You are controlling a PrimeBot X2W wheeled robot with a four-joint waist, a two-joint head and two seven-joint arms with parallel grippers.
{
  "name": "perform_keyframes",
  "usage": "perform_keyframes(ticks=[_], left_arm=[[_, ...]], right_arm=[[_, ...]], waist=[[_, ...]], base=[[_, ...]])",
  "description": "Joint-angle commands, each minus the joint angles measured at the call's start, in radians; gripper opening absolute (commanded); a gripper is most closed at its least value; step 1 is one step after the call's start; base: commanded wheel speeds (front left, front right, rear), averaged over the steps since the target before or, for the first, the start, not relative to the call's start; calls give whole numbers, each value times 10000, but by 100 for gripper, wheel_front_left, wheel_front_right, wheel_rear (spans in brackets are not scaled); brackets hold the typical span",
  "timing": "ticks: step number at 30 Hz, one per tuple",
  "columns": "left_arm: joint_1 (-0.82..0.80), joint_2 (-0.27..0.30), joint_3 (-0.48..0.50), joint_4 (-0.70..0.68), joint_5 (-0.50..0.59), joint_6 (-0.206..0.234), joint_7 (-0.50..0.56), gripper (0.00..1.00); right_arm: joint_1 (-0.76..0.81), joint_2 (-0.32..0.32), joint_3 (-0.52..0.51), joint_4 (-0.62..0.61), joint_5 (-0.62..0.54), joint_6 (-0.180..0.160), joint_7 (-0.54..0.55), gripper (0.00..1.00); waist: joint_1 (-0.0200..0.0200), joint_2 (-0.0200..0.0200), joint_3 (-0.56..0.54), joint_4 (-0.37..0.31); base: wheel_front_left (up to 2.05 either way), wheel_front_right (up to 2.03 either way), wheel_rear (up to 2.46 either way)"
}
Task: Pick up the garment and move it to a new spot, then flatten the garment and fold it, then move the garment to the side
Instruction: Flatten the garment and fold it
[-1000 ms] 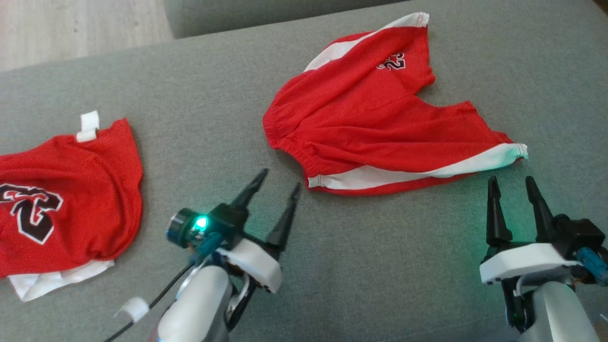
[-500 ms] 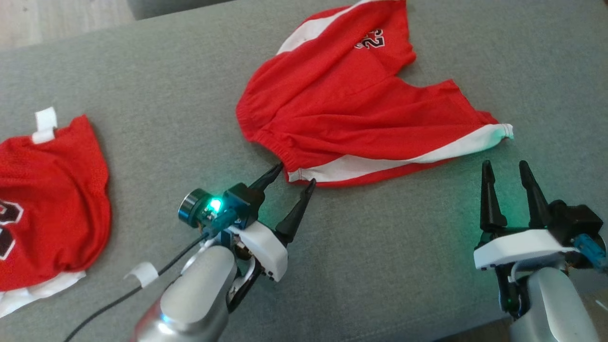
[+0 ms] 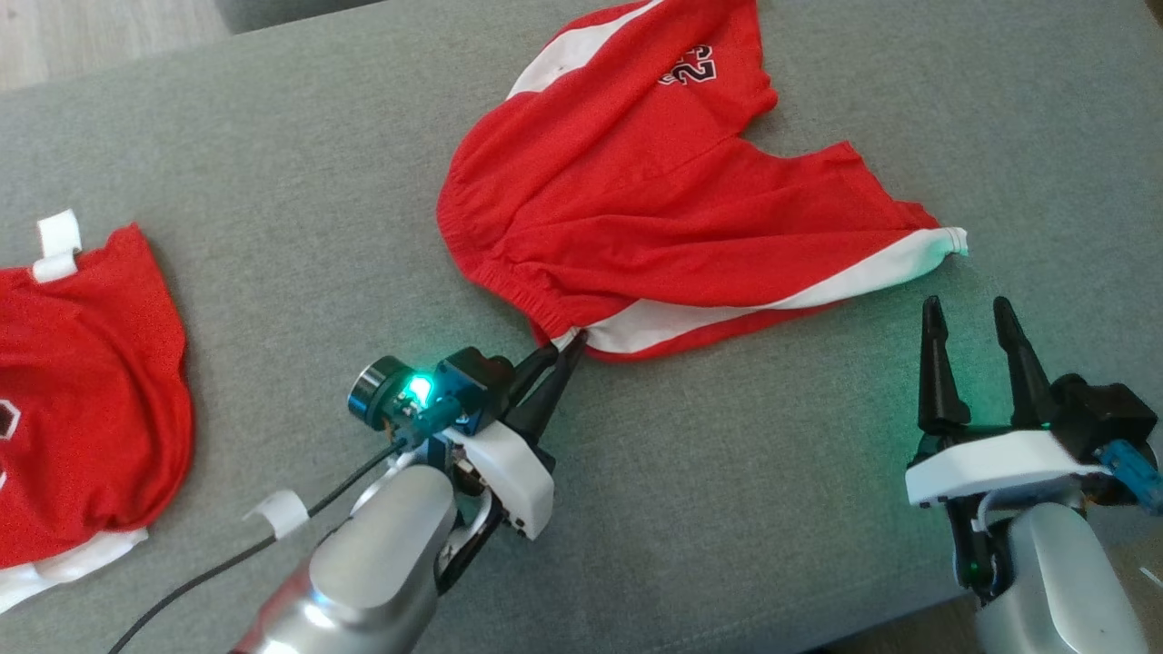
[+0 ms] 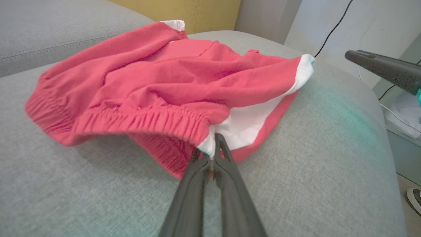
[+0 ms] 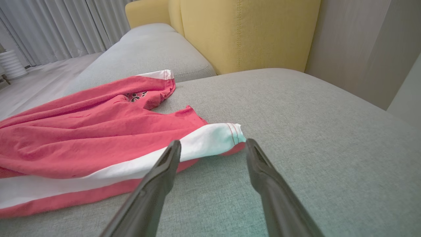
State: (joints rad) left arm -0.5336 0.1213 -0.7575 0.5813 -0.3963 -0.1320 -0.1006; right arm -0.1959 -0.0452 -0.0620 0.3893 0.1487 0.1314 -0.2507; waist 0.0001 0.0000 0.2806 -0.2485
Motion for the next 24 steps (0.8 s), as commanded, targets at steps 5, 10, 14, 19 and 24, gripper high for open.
perform_keyframes(ticks=[5, 10, 14, 19, 24], left_arm=[[-473, 214, 40, -248, -143, 14, -342, 0], [-380, 265, -18, -379, -127, 76, -550, 0], [-297, 323, 8, -542, -162, 179, -667, 0], [-242, 356, -30, -680, -189, 244, -702, 0], [-231, 389, -59, -763, -197, 297, -714, 0]], right_arm=[[-177, -51, 61, -243, -104, -7, -110, 100], [-321, -51, -352, 117, -529, -7, -104, 100], [-593, -51, -795, 617, -1015, -7, 337, 100], [-794, -51, -939, 1029, -1550, -7, 993, 100], [-825, -51, -878, 1197, -1761, -7, 1282, 100]], waist=[[-1, 0, -166, 203], [-1, 0, -328, 456], [-1, 0, -419, 644], [-1, 0, -450, 793], [-1, 0, -439, 818]], base=[[0, 0, 0], [0, 0, 0], [0, 0, 0], [0, 0, 0], [0, 0, 0]])
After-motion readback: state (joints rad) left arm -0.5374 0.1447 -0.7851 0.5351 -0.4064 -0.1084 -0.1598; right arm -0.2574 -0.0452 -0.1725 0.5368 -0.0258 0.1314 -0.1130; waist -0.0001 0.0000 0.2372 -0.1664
